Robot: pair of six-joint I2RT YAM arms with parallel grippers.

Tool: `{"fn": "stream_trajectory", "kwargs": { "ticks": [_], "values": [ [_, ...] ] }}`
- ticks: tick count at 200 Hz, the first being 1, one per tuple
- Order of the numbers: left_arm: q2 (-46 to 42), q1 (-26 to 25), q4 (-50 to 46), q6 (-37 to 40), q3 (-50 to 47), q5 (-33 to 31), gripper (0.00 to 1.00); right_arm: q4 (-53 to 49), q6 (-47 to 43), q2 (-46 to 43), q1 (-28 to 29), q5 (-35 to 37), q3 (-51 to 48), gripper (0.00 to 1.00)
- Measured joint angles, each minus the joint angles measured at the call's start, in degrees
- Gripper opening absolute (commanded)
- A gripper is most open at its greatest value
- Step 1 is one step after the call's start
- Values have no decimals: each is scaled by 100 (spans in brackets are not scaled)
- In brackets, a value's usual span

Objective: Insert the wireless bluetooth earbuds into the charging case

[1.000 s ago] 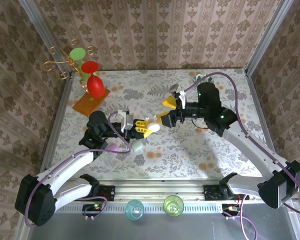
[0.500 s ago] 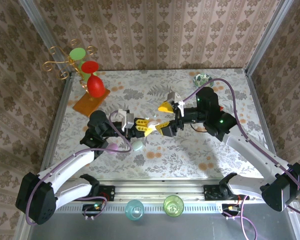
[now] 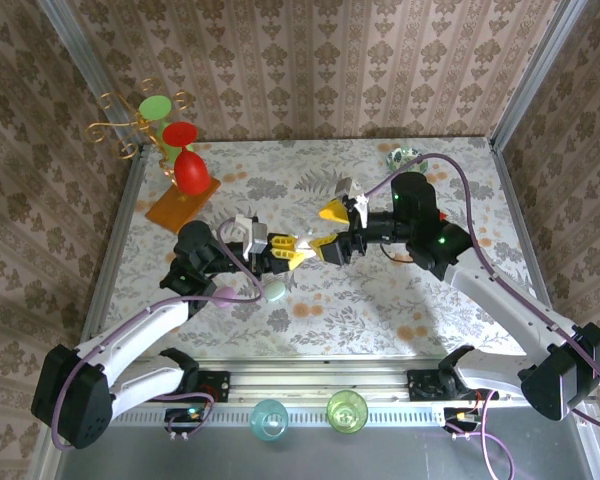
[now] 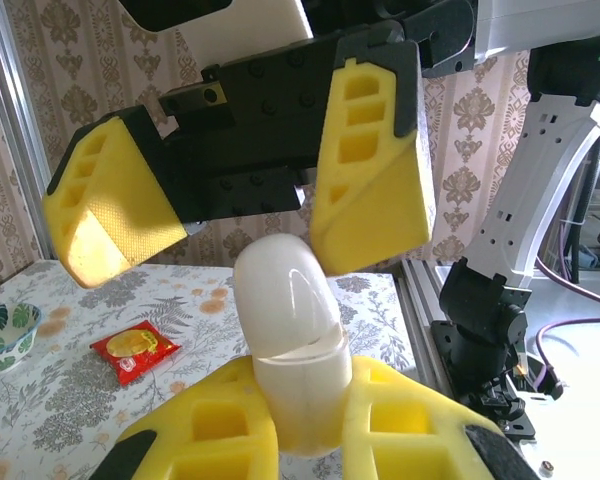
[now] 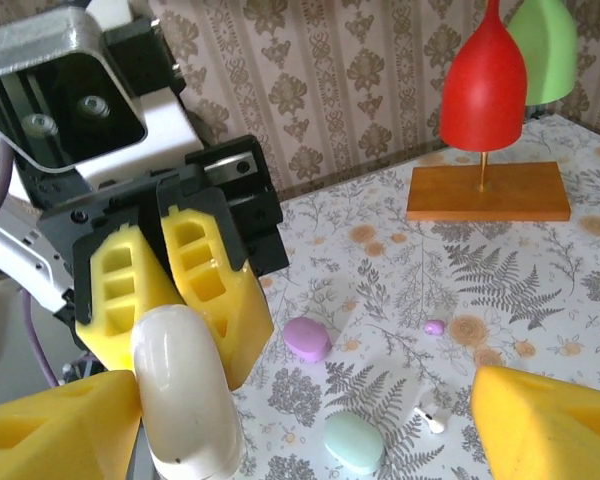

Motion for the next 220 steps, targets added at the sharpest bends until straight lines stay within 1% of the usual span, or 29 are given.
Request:
{"fn": "stream_trajectory", "kwargs": {
  "ticks": [64,93,126,163,189,205,220],
  "values": [
    [-2,7,-7,-33,-20,-15,0,81,157,101,-46,7,72,85],
    [-2,-4,2,-33,-24,105,0,151,236,175,-76,240,144,85],
    [-4,0,-11,-35,-26,94,0,164,286,269,-79,304,192,85],
    [-7,-7,87,46,-50,-7,0,59,402,269,-83,433,304,90],
    [2,-7,179,356,-103,-216,0,15,741,219,-138,487,321,93],
    [90,-4,310,562,-118,-378,0,15,979,72,-219,588,315,95],
    [240,-4,446,699,-129,-535,0,140,1233,-227,-424,730,170,96]
  ]
}}
